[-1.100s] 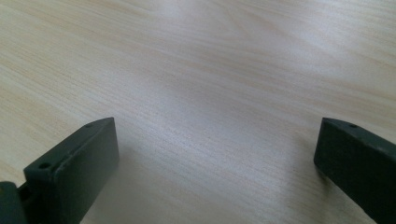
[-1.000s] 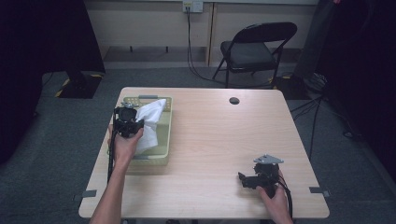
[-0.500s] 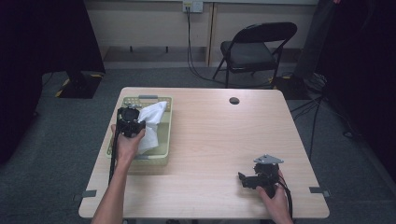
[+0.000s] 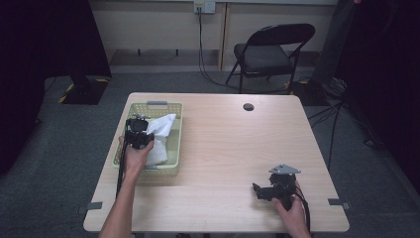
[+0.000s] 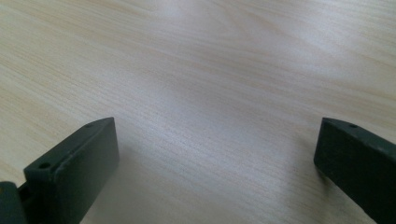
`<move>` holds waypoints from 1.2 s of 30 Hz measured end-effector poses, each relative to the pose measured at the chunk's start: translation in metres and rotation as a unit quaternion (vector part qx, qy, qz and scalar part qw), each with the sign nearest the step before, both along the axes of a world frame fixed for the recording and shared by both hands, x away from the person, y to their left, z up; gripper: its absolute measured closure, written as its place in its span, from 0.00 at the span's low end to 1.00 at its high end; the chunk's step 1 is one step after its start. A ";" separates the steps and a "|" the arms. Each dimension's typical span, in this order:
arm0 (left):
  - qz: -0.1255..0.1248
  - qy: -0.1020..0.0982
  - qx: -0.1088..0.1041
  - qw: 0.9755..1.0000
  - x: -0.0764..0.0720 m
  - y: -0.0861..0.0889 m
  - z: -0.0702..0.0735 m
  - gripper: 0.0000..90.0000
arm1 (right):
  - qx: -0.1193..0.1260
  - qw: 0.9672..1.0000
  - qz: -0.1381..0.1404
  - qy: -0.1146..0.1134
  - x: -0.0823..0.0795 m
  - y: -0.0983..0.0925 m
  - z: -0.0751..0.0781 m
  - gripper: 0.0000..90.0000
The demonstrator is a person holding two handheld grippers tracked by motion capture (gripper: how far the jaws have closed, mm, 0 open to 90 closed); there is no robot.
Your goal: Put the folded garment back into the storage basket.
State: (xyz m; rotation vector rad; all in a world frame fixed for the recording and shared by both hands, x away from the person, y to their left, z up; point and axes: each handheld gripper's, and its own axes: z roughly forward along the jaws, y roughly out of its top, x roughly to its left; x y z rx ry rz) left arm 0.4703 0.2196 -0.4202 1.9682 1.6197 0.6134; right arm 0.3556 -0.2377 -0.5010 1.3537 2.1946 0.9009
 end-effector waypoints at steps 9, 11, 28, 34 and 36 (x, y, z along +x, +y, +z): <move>-0.004 0.020 -0.001 1.000 0.007 -0.001 -0.003 0.85 | 0.000 1.000 0.000 0.000 0.000 0.000 0.000 0.00; -0.004 0.026 0.000 1.000 0.008 -0.002 -0.004 0.84 | 0.000 1.000 0.000 0.000 0.000 0.000 0.000 0.00; -0.002 0.054 -0.017 0.998 0.013 0.001 -0.007 0.56 | 0.000 1.000 0.000 0.000 0.000 0.000 0.000 0.00; 0.002 0.062 -0.037 0.997 0.015 0.005 -0.008 0.30 | 0.000 1.000 0.000 0.000 0.000 0.000 0.000 0.00; 0.009 0.058 -0.036 0.998 0.014 0.005 -0.007 0.22 | 0.000 1.000 0.000 0.000 0.000 0.000 0.000 0.00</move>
